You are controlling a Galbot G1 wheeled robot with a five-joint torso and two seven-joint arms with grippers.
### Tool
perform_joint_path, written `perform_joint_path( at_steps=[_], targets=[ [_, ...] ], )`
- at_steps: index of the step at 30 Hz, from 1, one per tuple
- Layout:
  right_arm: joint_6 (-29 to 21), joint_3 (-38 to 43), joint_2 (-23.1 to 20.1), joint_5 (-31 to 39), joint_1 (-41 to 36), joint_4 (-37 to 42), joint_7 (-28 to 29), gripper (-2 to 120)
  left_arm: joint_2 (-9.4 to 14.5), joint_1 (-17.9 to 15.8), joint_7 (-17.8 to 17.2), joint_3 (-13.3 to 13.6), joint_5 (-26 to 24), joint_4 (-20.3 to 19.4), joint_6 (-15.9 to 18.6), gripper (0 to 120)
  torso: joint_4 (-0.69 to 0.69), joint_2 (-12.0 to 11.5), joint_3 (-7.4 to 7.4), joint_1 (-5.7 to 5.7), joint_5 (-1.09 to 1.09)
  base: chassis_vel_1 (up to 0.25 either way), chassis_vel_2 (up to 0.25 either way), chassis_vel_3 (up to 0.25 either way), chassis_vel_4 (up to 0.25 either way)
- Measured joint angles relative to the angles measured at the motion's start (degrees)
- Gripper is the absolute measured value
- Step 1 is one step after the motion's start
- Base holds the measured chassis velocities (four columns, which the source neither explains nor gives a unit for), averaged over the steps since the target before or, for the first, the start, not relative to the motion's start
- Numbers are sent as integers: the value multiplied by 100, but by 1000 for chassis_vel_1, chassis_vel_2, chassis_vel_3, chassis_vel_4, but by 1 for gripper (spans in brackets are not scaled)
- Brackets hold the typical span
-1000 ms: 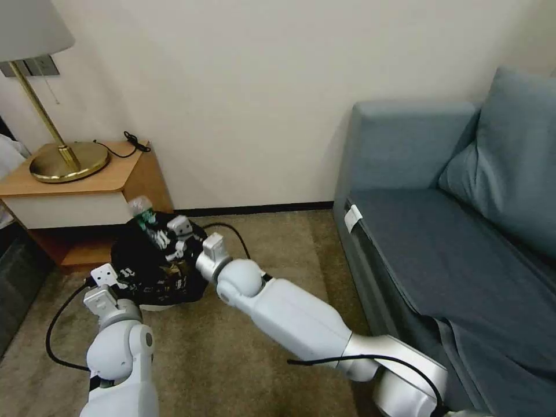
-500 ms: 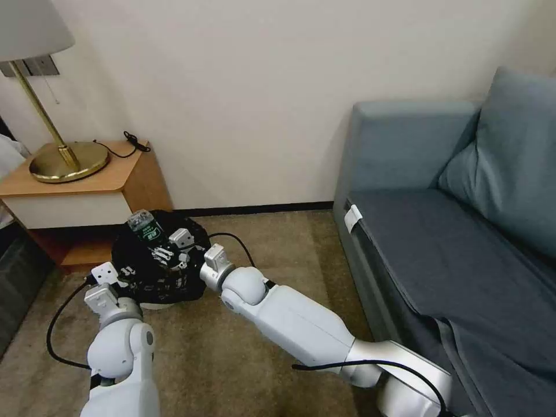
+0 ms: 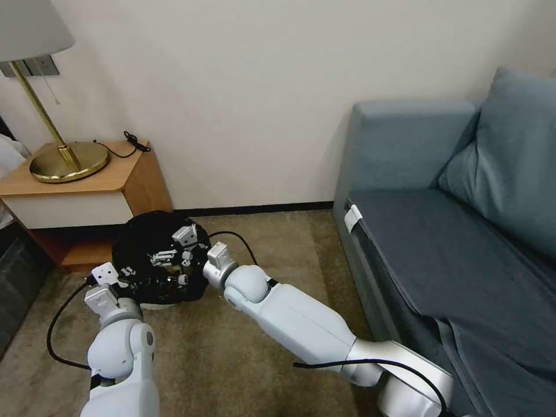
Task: Pick up the trash bin, then pick up the garbage on the floor and place it into the trash bin.
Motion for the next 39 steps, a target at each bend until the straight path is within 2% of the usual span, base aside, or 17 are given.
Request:
perform_joint_path(
  at_steps=[12, 14, 20, 31, 39],
  targets=[
    [-133, 1067, -523, 44, 25, 570, 343, 100, 0, -50, 7, -12, -113, 34, 13, 3, -1, 0, 0, 0, 1, 0, 0, 0, 0],
    [-183, 1430, -730, 51, -94, 815, 438, 100, 7, -59, 14, -16, -159, 50, 17, 3, -1, 0, 0, 0, 1, 0, 0, 0, 0],
    [-233, 2189, -957, -19, -490, 1130, 642, 100, 131, -38, 86, -39, -231, 57, 45, 3, 0, 0, 0, 0, 1, 0, 0, 0, 0],
    [-229, 3255, -1068, -370, -1208, 1451, 703, 100, 288, -10, 380, -79, -273, 73, 115, 3, 0, 0, 0, 0, 1, 0, 0, 0, 0],
    [-134, 3738, -1058, -575, -1703, 1551, 678, 100, 359, 65, 509, -96, -454, 224, -80, 3, 0, 0, 0, 0, 0, 0, 0, 0, 0]
  ],
)
